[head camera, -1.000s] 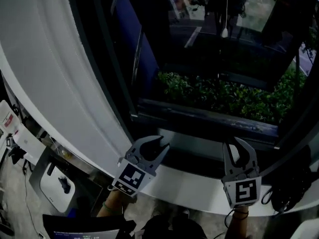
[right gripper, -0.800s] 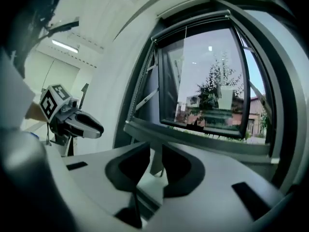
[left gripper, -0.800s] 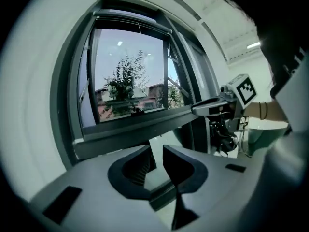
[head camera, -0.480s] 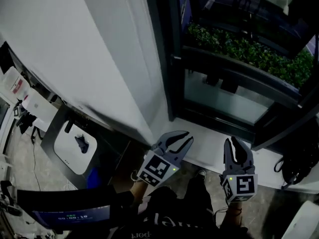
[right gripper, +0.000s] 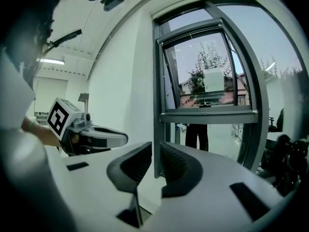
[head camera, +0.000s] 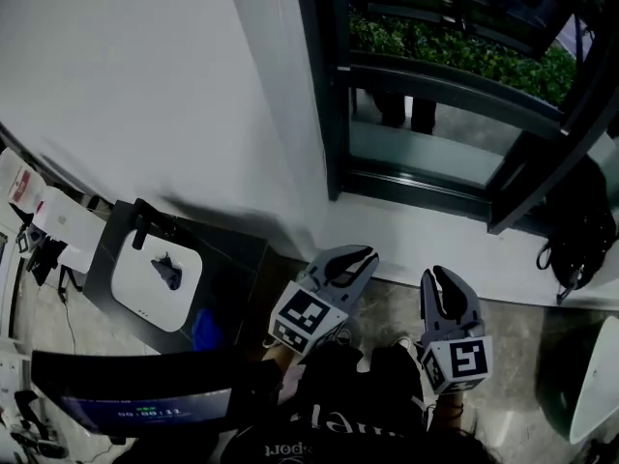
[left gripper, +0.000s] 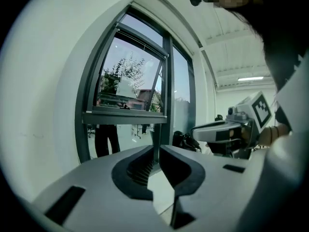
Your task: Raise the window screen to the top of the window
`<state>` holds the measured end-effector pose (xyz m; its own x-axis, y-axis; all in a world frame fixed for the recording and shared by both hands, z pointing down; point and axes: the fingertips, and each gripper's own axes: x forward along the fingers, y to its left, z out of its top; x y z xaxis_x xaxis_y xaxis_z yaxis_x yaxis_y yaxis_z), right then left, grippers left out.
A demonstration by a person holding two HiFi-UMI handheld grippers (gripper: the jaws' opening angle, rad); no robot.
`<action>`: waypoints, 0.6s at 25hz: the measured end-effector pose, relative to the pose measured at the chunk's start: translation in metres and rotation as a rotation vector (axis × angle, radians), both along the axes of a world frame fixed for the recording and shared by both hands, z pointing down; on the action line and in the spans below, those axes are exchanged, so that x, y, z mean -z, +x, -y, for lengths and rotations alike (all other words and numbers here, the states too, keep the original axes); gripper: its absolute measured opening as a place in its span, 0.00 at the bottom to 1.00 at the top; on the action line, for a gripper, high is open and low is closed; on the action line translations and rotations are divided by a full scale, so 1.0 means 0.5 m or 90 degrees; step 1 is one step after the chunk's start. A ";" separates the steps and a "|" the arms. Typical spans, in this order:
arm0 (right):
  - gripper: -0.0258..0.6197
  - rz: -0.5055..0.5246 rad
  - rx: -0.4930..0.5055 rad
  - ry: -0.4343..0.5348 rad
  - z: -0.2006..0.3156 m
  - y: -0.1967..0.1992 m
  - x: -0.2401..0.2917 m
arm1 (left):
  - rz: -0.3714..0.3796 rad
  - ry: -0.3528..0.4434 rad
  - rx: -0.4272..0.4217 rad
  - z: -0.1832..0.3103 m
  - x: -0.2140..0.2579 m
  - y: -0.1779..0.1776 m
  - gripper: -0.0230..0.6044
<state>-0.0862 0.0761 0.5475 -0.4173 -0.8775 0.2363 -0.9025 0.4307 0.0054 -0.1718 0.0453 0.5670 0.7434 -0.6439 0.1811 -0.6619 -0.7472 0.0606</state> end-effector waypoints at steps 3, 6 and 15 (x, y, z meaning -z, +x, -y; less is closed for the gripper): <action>0.13 -0.011 0.001 -0.003 -0.040 -0.007 0.010 | -0.007 -0.011 -0.013 -0.036 0.001 0.014 0.09; 0.12 0.002 0.010 0.041 -0.084 0.002 0.029 | -0.012 0.003 -0.020 -0.085 0.012 0.040 0.07; 0.10 0.031 0.009 0.008 -0.327 0.116 -0.002 | -0.098 -0.029 -0.024 -0.317 0.045 0.180 0.04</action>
